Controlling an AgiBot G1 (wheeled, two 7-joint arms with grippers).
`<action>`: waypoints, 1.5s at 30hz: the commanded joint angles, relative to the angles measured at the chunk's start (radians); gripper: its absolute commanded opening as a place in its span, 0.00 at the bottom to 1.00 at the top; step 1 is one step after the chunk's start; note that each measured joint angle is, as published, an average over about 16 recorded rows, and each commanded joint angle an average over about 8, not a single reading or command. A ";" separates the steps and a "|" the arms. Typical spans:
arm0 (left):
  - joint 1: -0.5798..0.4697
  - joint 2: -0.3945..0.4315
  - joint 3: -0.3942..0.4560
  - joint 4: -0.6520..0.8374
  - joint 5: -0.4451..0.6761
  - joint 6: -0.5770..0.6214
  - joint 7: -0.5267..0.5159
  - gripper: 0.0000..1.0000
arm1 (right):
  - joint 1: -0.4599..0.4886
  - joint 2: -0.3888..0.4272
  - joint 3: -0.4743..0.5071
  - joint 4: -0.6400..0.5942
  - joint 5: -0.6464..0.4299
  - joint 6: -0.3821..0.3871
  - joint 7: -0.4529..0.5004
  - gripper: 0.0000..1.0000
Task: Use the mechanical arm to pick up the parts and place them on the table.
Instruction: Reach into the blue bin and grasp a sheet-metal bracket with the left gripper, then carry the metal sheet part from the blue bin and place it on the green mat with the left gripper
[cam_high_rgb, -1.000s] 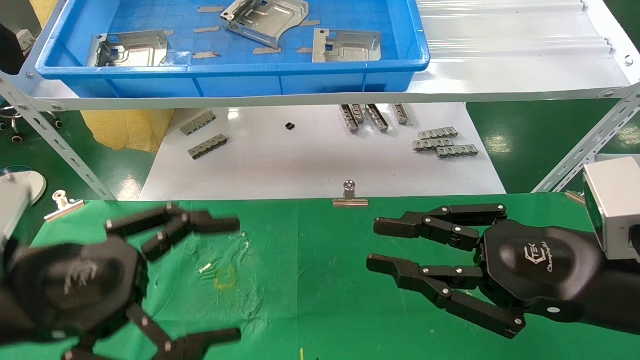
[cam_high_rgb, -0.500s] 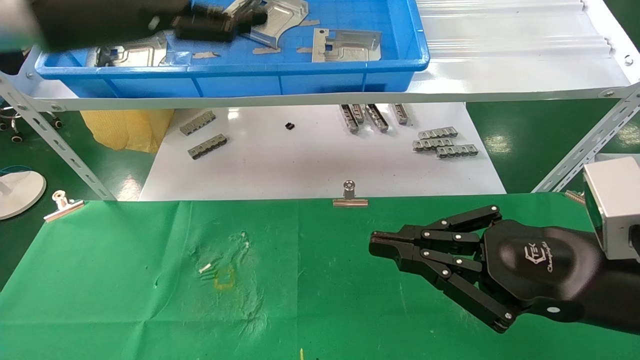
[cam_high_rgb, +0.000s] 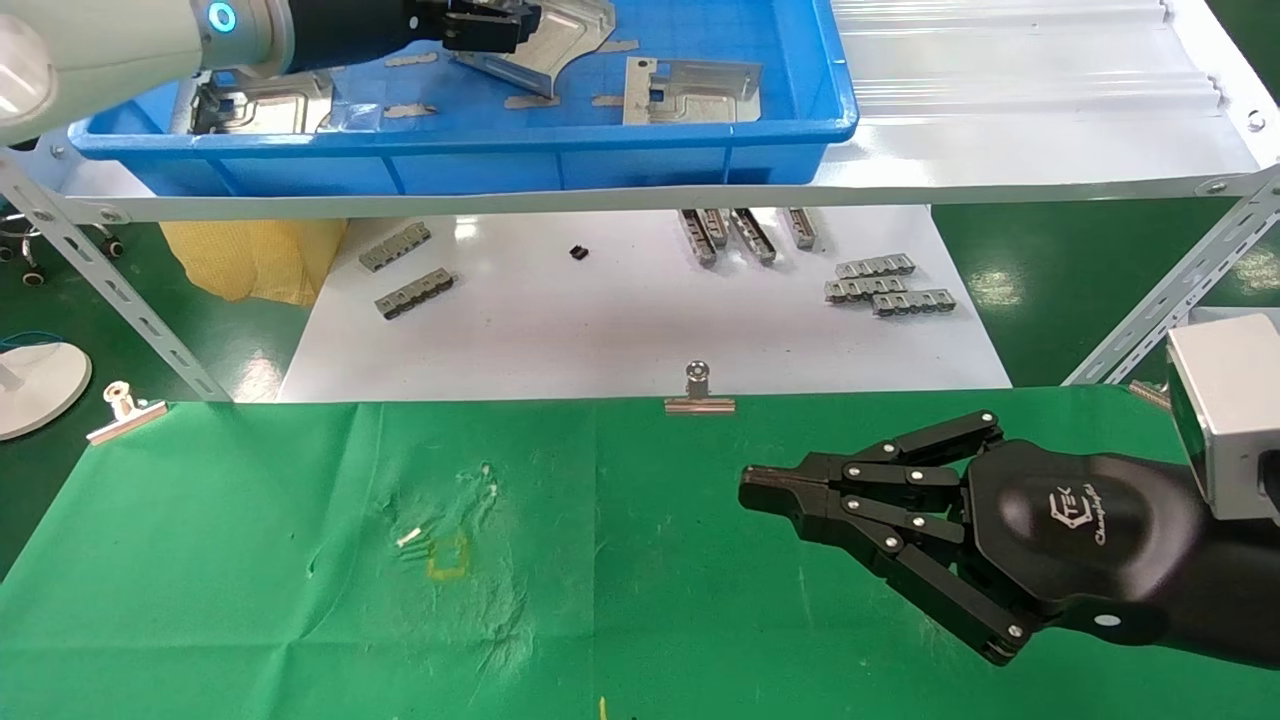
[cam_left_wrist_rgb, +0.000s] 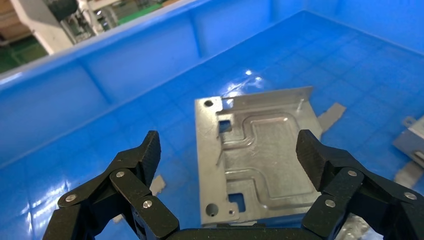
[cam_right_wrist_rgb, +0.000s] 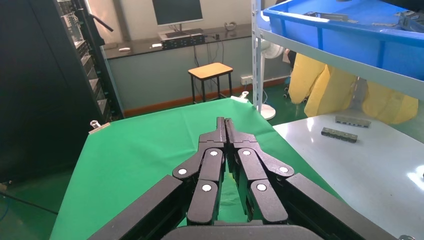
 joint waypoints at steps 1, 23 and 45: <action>-0.008 0.018 0.002 0.030 0.003 -0.022 -0.003 0.00 | 0.000 0.000 0.000 0.000 0.000 0.000 0.000 1.00; 0.015 0.029 0.026 0.008 0.006 -0.072 -0.110 0.00 | 0.000 0.000 0.000 0.000 0.000 0.000 0.000 1.00; 0.010 0.014 0.026 -0.033 -0.045 -0.058 -0.108 0.00 | 0.000 0.000 0.000 0.000 0.000 0.000 0.000 1.00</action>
